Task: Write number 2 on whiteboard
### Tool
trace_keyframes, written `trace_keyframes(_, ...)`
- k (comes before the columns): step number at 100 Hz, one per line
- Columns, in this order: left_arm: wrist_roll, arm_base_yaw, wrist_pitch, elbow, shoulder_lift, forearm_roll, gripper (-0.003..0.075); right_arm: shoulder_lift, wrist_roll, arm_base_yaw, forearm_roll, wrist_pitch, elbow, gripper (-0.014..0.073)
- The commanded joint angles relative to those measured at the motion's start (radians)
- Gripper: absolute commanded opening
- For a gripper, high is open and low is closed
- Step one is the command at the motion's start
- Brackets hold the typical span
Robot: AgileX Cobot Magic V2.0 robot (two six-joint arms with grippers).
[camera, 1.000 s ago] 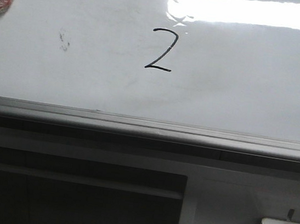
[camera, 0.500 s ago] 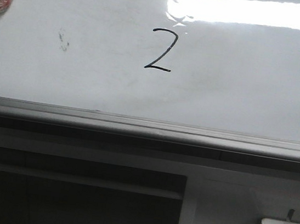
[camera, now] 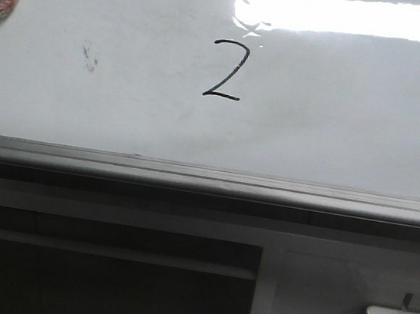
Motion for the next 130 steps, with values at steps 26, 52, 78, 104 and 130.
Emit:
trace_keyframes(26, -0.011, -0.007, -0.077, 0.033, -0.027, -0.009, -0.0018, 0.005, -0.01, -0.005, 0.003, -0.09, -0.013, -0.0072)
trace_keyframes(52, -0.011, -0.007, -0.077, 0.033, -0.027, -0.009, -0.0018, -0.124, 0.01, -0.007, 0.147, -0.455, 0.266, -0.0072)
trace_keyframes(78, -0.011, -0.007, -0.077, 0.033, -0.027, -0.009, -0.0018, -0.194, -0.028, -0.005, 0.183, -0.666, 0.473, -0.0072)
trace_keyframes(104, -0.011, -0.007, -0.077, 0.033, -0.027, -0.009, -0.0018, -0.194, -0.012, -0.005, 0.185, -0.667, 0.475, -0.0072)
trace_keyframes(130, -0.011, -0.007, -0.077, 0.033, -0.027, -0.009, -0.0018, -0.194, 0.494, -0.005, -0.338, -0.673, 0.476, -0.0072)
